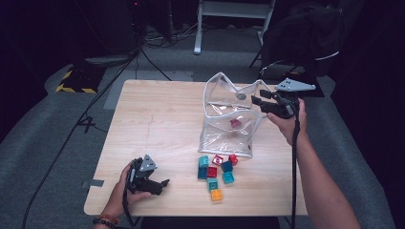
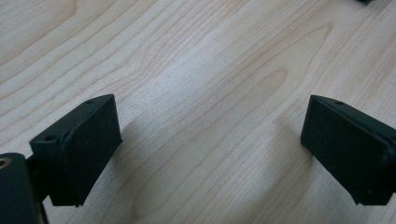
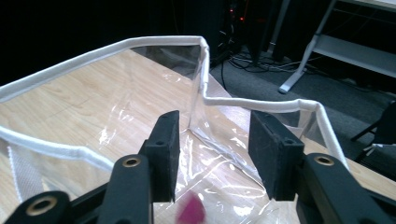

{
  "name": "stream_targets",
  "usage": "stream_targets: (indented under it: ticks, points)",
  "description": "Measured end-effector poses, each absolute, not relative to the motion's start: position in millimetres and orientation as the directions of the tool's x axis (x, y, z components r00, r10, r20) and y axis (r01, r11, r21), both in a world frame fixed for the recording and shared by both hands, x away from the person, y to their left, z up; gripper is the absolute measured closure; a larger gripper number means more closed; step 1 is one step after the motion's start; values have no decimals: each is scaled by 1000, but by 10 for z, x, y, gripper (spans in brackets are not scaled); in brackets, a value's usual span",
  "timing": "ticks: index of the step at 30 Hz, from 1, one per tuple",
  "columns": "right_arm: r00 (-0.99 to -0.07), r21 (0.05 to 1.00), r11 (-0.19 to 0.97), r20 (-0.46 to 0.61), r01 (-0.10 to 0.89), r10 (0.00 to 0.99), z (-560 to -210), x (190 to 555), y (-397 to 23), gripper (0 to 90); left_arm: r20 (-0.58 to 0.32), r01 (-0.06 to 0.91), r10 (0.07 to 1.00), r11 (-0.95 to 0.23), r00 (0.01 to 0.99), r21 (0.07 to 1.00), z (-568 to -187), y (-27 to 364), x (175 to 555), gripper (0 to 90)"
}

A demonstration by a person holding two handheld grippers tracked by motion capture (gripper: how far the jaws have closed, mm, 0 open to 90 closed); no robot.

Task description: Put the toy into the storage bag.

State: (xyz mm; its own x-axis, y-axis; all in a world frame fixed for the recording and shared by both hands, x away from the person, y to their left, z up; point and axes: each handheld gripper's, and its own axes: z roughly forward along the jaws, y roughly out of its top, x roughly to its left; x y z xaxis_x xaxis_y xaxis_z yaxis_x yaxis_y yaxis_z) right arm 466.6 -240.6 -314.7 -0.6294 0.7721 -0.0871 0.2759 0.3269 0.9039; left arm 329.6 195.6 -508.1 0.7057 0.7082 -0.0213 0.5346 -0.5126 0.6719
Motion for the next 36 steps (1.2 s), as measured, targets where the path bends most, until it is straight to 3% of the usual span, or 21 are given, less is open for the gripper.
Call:
stream_targets:
  ticks: [14, 36]
  points:
    - [-650, 919, 322, -101, 230, 754, -3062, 4431, -2540, 529, -22, 535, 708, -512, 706, 672, -5081, 1956, 3296, 52]
    - [-712, 939, 319, -138, 127, 688, -3111, 3706, -2809, 489, -21, 534, 708, -513, 706, 672, -5081, 1956, 3295, 52]
